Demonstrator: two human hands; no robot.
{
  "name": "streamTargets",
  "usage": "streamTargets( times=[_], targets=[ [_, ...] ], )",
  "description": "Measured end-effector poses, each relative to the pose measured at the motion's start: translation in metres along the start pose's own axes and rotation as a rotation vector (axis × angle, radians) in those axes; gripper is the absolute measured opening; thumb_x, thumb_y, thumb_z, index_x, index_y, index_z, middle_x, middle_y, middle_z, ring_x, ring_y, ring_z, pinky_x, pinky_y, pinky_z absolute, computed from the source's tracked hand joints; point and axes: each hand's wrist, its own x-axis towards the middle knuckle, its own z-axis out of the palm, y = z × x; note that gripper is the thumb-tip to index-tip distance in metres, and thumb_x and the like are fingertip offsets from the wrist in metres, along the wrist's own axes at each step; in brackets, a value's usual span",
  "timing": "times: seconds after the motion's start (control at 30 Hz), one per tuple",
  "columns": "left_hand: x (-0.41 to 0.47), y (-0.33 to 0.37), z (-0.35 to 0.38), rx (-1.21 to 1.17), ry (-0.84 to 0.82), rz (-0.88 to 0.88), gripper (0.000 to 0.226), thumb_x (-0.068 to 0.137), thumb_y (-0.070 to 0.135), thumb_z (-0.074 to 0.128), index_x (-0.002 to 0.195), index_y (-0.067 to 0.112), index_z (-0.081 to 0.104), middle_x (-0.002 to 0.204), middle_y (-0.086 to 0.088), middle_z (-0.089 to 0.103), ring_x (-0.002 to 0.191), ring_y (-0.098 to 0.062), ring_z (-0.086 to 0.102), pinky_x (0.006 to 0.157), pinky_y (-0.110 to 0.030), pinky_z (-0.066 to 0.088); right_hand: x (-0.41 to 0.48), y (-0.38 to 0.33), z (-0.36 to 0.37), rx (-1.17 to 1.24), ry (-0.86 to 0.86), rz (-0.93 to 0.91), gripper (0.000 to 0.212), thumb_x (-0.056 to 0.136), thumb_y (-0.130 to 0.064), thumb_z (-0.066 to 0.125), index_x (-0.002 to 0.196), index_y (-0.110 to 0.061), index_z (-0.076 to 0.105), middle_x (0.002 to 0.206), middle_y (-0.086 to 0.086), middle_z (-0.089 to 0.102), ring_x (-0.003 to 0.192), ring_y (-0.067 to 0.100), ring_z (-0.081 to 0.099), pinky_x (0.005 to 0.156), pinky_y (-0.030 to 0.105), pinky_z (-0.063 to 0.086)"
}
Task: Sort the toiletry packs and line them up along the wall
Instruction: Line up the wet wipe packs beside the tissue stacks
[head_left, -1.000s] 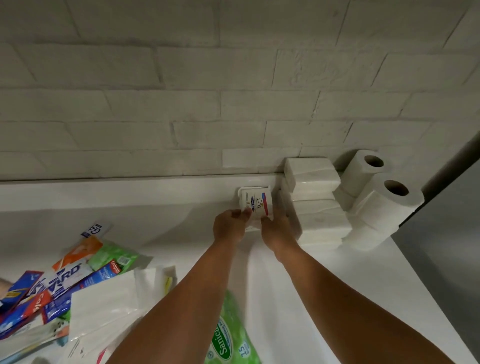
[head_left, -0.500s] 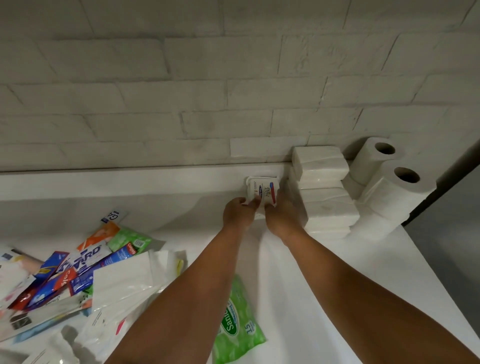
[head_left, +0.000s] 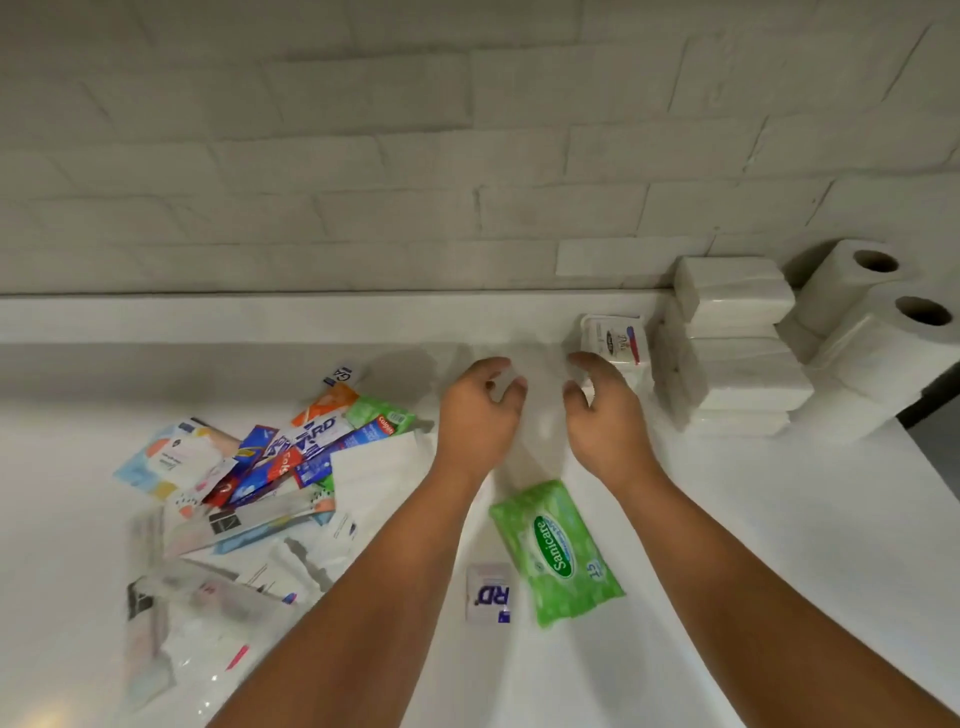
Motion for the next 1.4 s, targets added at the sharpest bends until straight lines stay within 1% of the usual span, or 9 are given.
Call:
streamTargets(
  times=[0.17,0.47,0.73,0.97,1.03,1.1,1.17,1.23,1.4],
  targets=[
    [-0.034,-0.03,-0.075,0.057,0.037,0.076,0.021,0.091,0.024,0.069,0.112,0.023,0.068,0.104,0.011,0.069,0.098,-0.012,0.065,0.091,-0.031,0.053,-0.051,-0.038,0.037,0.091,-0.071,-0.012,0.032,0.095,-0.016,0.058,0.126,-0.02,0.06,0.131,-0.005,0.058,0.117,0.007,0.052,0.104,0.024,0.039],
    [-0.085,-0.1,-0.196,0.252,-0.054,0.027,0.02,0.094,0.024,0.065,0.114,0.021,0.07,0.104,0.009,0.07,0.094,-0.007,0.064,0.087,-0.024,0.052,-0.144,-0.069,0.126,-0.005,-0.171,-0.041,0.024,0.09,-0.015,0.064,0.114,-0.019,0.065,0.113,-0.007,0.065,0.097,0.008,0.061,0.088,0.02,0.046],
    [-0.102,-0.148,-0.223,0.532,-0.157,0.058,0.034,0.094,0.031,0.063,0.125,0.018,0.066,0.126,-0.003,0.066,0.113,-0.022,0.057,0.099,-0.035,0.047,-0.193,-0.06,0.173,-0.118,-0.168,0.254,0.042,0.089,-0.021,0.062,0.13,-0.017,0.054,0.124,0.003,0.058,0.106,0.019,0.061,0.096,0.042,0.05],
    [-0.093,-0.155,-0.211,0.776,-0.307,0.098,0.048,0.097,0.046,0.05,0.141,0.027,0.049,0.127,-0.002,0.065,0.117,-0.03,0.049,0.096,-0.042,0.042,-0.191,-0.076,0.187,0.083,-0.103,0.53,0.024,0.089,-0.02,0.064,0.113,-0.018,0.058,0.103,-0.002,0.061,0.1,0.019,0.06,0.093,0.034,0.048],
    [-0.091,-0.154,-0.206,0.787,-0.313,0.095,0.041,0.097,0.045,0.049,0.133,0.025,0.054,0.122,-0.003,0.067,0.116,-0.03,0.049,0.093,-0.041,0.04,-0.188,-0.076,0.189,0.162,-0.079,0.585,0.014,0.085,-0.023,0.067,0.092,-0.014,0.058,0.089,0.0,0.062,0.086,0.018,0.059,0.08,0.035,0.049],
    [-0.089,-0.151,-0.205,0.768,-0.283,0.109,0.035,0.097,0.044,0.049,0.124,0.025,0.06,0.114,-0.003,0.069,0.11,-0.029,0.051,0.09,-0.04,0.04,-0.186,-0.072,0.189,0.228,-0.091,0.62,0.033,0.072,-0.03,0.068,0.083,0.0,0.06,0.078,0.018,0.062,0.074,0.027,0.057,0.069,0.043,0.051],
    [-0.087,-0.149,-0.208,0.719,-0.253,0.101,0.032,0.098,0.045,0.048,0.114,0.024,0.067,0.102,-0.003,0.072,0.101,-0.028,0.055,0.086,-0.039,0.043,-0.183,-0.072,0.187,0.347,-0.131,0.656,0.031,0.074,-0.027,0.069,0.085,0.002,0.066,0.092,0.026,0.068,0.081,0.038,0.067,0.076,0.051,0.059],
    [-0.087,-0.149,-0.214,0.637,-0.237,0.102,0.035,0.097,0.049,0.049,0.095,0.021,0.071,0.081,-0.002,0.07,0.085,-0.027,0.062,0.077,-0.036,0.049,-0.181,-0.078,0.18,0.514,-0.17,0.729,0.017,0.087,-0.011,0.066,0.097,0.003,0.069,0.104,0.024,0.071,0.092,0.034,0.07,0.077,0.04,0.06],
    [-0.101,-0.141,-0.222,0.532,-0.274,0.035,0.054,0.096,0.051,0.054,0.054,0.016,0.052,0.052,0.002,0.052,0.056,-0.02,0.053,0.055,-0.03,0.038,-0.184,-0.077,0.168,0.642,-0.225,0.831,0.013,0.091,-0.002,0.06,0.102,0.001,0.065,0.115,0.027,0.066,0.106,0.037,0.064,0.088,0.046,0.056]
  ],
)
